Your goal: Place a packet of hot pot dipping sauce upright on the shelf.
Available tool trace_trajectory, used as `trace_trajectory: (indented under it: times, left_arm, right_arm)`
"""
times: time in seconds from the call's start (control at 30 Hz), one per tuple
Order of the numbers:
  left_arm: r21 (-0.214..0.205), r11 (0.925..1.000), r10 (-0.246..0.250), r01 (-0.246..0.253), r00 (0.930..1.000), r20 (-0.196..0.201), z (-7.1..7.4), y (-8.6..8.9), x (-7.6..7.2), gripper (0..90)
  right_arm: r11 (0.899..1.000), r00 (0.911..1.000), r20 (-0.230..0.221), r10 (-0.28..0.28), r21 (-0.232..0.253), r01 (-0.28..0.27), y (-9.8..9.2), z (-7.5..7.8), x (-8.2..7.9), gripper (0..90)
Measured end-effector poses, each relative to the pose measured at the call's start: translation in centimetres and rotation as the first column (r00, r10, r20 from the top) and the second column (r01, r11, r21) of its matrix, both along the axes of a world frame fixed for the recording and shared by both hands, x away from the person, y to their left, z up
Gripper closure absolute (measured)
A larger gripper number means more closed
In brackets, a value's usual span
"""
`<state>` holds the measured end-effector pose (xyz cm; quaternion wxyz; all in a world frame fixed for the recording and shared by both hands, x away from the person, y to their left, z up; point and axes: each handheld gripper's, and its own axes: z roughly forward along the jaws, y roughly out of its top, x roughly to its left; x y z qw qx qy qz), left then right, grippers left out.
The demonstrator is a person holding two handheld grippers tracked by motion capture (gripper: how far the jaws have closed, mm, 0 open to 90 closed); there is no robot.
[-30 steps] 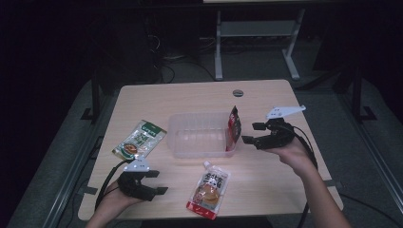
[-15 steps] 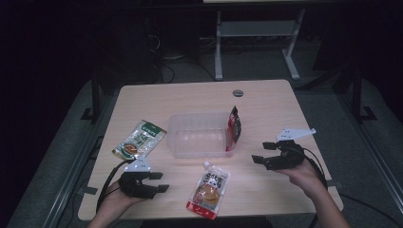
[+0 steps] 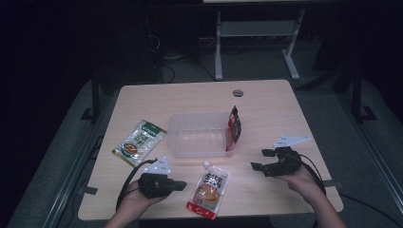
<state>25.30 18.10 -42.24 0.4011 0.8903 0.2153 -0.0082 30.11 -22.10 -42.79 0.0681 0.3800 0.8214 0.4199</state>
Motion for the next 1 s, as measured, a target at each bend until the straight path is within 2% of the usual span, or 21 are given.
trace_trajectory:
  times: [0.1,0.37,0.53,0.67,0.73,0.8,0.9,1.0]
  left_arm:
    - [0.022,0.9991,-0.036,0.036,0.9993,0.002,-0.4,-1.3,-0.2,89.7]
    - [0.011,0.9975,-0.07,0.07,0.9975,0.001,-1.2,-3.9,-0.1,89.7]
    - [0.002,0.9931,-0.117,0.118,0.993,-0.013,-1.8,-6.1,-0.3,89.7]
    - [0.015,0.9884,-0.151,0.151,0.9883,-0.022,-2.3,-7.6,-0.7,89.7]
    - [0.042,0.9862,-0.159,0.16,0.9868,-0.03,-2.7,-8.2,-0.8,89.7]
    - [0.073,0.9826,-0.17,0.171,0.9853,-0.022,-3.0,-8.3,-0.9,89.8]
    - [0.07,0.9853,-0.154,0.156,0.9873,-0.041,-3.2,-8.1,-0.8,89.9]
    - [0.082,0.9854,-0.146,0.149,0.9885,-0.039,-3.2,-7.9,-0.7,89.9]
  right_arm:
    - [1.0,1.0,-0.004,-0.005,-0.012,0.005,0.0,-0.2,-0.2,25.1]
    - [1.0,0.9998,-0.002,-0.018,-0.022,0.018,-0.5,-0.5,-1.0,25.1]
    - [0.999,0.9994,-0.013,-0.033,-0.027,0.033,-0.8,-0.6,-1.4,25.4]
    - [0.999,0.9992,-0.007,-0.039,-0.031,0.039,-0.9,-0.7,-1.5,25.4]
    - [0.999,0.999,-0.011,-0.042,-0.029,0.042,-0.9,-0.6,-1.5,25.5]
    - [0.999,0.999,-0.012,-0.043,-0.03,0.042,-0.9,-0.7,-1.5,25.6]
    - [0.999,0.9992,-0.015,-0.037,-0.035,0.037,-0.9,-0.7,-1.5,25.9]
    - [0.999,0.9993,-0.015,-0.033,-0.038,0.033,-0.9,-0.7,-1.5,25.9]
